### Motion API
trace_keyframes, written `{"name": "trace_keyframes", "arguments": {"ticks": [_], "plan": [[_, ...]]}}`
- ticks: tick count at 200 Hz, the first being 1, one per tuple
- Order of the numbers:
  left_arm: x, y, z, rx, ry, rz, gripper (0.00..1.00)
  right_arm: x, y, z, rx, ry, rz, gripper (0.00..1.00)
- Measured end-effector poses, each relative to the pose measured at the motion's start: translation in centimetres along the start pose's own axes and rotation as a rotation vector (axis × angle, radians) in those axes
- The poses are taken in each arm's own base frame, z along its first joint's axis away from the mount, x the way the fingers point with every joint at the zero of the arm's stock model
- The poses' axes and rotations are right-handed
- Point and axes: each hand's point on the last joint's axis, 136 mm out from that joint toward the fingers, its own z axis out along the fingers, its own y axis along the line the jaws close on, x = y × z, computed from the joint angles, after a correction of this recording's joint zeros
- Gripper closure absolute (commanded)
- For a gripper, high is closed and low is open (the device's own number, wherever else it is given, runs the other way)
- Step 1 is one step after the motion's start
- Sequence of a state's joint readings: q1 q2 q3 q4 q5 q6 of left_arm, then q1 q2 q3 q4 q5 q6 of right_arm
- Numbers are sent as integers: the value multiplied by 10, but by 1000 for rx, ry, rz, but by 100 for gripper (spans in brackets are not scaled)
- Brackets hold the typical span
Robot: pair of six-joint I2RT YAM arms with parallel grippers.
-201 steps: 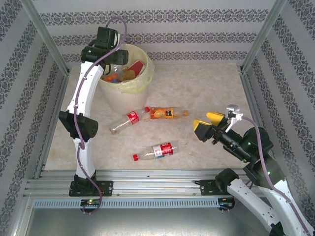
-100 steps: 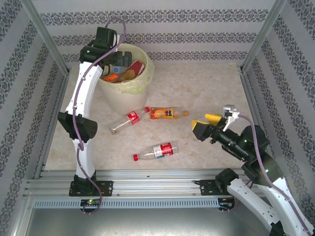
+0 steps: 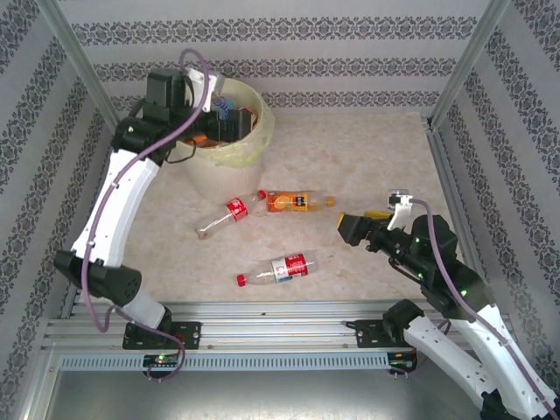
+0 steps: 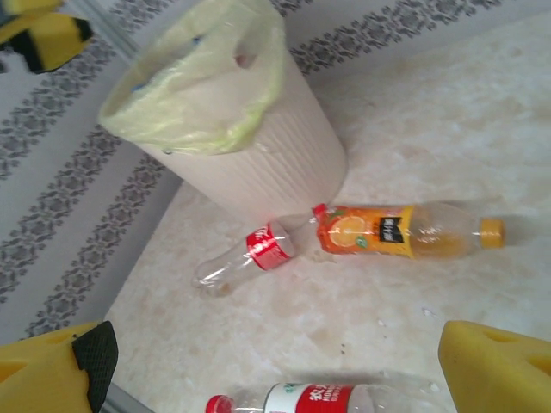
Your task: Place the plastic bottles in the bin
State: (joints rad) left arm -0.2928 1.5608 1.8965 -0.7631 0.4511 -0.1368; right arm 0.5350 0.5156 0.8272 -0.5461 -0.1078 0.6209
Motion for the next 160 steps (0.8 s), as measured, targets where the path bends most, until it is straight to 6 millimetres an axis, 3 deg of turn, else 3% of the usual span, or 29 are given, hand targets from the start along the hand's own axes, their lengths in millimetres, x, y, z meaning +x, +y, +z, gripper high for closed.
{"name": "trace_keyframes", "arguments": {"ticks": [29, 57, 130, 160], "plan": [[35, -50, 8, 186, 22, 13, 0, 3, -16, 8, 85, 11, 60, 4], [75, -81, 25, 299, 75, 30, 0, 6, -31, 18, 163, 17, 139, 4], [171, -121, 57, 350, 241, 201, 0, 39, -81, 58, 339, 69, 409, 2], [189, -140, 59, 320, 255, 348, 0, 46, -99, 80, 380, 54, 527, 2]]}}
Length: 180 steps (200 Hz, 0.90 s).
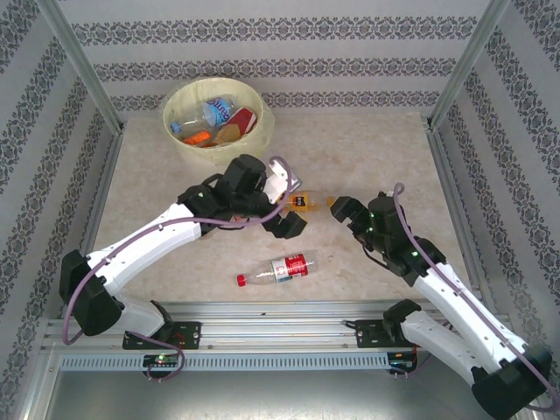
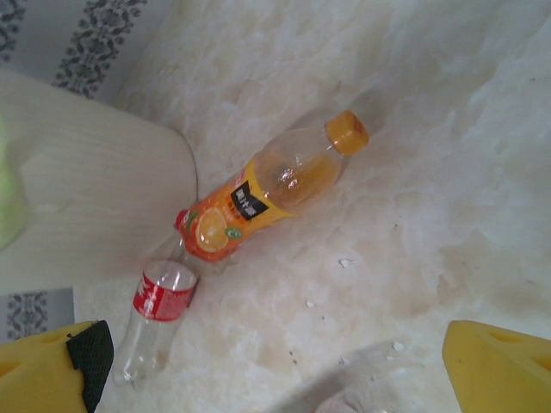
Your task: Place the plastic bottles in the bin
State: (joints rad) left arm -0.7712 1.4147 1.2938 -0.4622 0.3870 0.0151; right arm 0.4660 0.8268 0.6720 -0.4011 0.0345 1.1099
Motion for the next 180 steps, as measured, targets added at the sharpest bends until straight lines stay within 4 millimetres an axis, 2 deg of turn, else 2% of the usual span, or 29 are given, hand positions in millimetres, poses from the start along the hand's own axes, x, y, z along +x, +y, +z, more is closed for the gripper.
{"name": "trace_keyframes", "arguments": {"ticks": [24, 56, 99, 135, 180], "plan": [[4, -5, 3, -36, 20, 63, 0, 0, 1, 23, 8, 8, 72, 2], [6, 8, 2, -109, 32, 89, 0, -1, 6, 51, 0, 10, 154, 3], [7, 16, 1, -156, 40, 109, 0, 3, 0, 85, 18, 10, 257, 3], [7, 19, 1, -172, 40, 110, 0, 7, -9, 113, 44, 10, 315, 8], [7, 19, 1, -173, 41, 110, 0, 10, -21, 144, 60, 2, 385, 18]]}}
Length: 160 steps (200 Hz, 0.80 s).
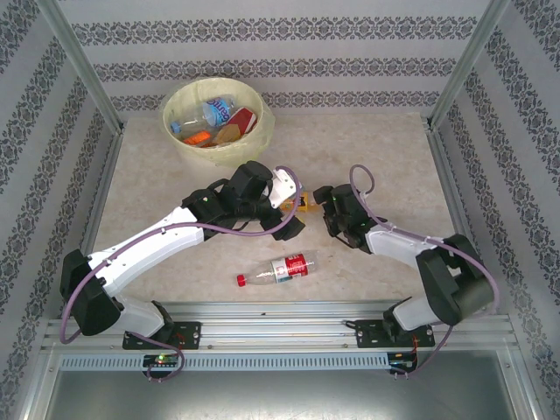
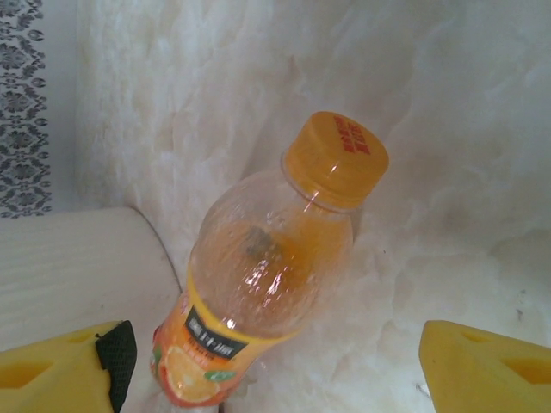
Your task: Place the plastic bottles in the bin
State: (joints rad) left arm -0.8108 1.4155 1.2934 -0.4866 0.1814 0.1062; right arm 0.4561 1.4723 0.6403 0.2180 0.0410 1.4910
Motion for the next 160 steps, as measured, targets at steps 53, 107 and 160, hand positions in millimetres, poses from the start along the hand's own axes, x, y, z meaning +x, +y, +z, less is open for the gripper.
{"name": "trace_keyframes", "arguments": {"ticks": [53, 107, 160], "plan": [[1, 0, 2, 1, 6, -1, 0, -24, -6, 22, -20, -60, 89, 27], [5, 0, 6, 2, 20, -3, 0, -39, -16, 41, -22, -81, 159, 32], [6, 0, 8, 4, 27, -3, 0, -39, -12, 50, -48, -74, 190, 41]]}}
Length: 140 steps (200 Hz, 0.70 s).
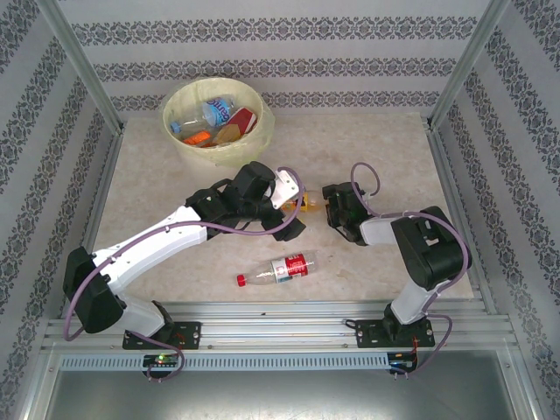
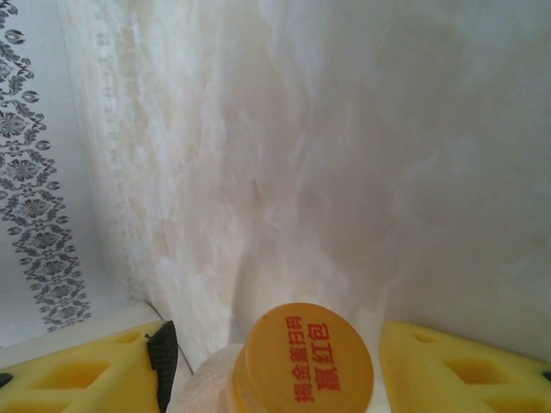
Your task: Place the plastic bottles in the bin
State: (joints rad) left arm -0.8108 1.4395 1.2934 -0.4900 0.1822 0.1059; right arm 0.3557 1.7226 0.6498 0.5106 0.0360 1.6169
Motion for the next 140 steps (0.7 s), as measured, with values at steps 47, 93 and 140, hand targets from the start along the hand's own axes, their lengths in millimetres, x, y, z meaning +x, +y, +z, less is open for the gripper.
{"name": "trace_keyframes", "arguments": {"ticks": [47, 93, 140], "plan": [[2, 0, 3, 1, 8, -1, 0, 1, -1, 8, -7, 3, 26, 56], [2, 0, 3, 1, 9, -1, 0, -3, 0, 8, -10, -4, 32, 67], [2, -3, 4, 21, 10, -2, 0, -24, 21, -14, -52, -44, -27, 72]]}}
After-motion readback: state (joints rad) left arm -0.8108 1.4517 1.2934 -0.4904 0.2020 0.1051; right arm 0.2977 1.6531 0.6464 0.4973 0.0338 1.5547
